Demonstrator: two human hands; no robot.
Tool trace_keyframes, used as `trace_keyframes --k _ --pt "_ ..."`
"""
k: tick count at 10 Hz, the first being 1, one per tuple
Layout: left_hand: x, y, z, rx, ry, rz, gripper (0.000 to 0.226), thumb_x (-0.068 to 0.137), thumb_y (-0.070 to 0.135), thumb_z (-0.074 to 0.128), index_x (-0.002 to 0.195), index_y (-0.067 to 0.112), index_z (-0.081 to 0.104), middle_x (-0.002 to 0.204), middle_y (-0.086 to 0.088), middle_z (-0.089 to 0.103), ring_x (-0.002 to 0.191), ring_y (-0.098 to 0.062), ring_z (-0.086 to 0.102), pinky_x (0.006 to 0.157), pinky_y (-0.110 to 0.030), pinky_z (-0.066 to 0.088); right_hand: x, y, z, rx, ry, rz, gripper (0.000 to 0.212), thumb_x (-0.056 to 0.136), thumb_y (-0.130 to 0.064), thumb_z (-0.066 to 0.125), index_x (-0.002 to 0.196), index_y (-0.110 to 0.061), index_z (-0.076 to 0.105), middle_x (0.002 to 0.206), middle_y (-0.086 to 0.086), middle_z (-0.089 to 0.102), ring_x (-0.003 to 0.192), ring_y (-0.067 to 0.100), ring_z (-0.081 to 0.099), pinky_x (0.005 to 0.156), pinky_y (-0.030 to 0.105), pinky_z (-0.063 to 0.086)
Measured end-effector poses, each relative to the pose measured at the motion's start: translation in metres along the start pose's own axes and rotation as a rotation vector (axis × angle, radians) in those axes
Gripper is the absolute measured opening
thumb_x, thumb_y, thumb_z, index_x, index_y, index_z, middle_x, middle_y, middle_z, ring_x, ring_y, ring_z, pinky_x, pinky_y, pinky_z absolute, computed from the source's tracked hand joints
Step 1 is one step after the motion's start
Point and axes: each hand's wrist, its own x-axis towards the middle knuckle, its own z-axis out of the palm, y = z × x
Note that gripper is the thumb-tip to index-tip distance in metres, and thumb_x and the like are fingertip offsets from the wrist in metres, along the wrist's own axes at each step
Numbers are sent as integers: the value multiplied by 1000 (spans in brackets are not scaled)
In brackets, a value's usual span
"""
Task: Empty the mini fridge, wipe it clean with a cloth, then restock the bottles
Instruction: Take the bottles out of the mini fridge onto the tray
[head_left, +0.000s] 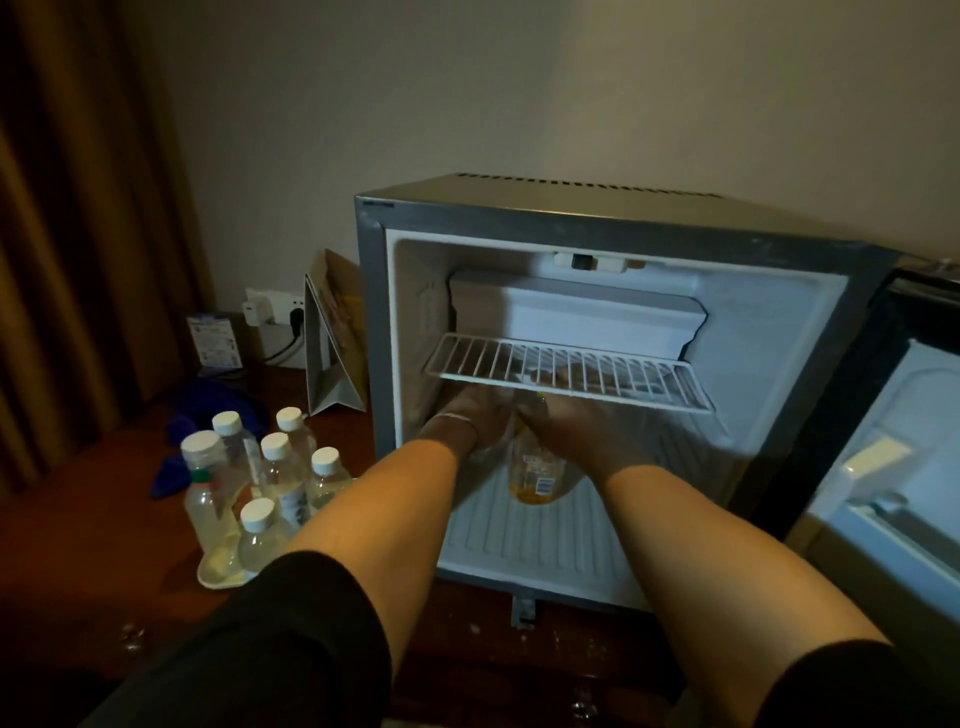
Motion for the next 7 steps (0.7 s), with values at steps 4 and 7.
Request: trace_keyframes --k 4,7 --pt "3 1 13 0 -38 119 39 103 23 37 138 11 49 147 -12 43 138 -29 34 112 -30 12 7 12 12 0 51 -2 47 96 -51 55 128 -18 62 124 13 66 114 31 59 91 35 45" --pt "-28 6 -11 -285 125 25 38 99 31 50 128 10 59 130 -15 61 121 -33 56 98 -34 42 -10 -1 -4 60 27 18 43 92 -43 38 106 -15 68 120 19 66 111 35 60 92 38 44"
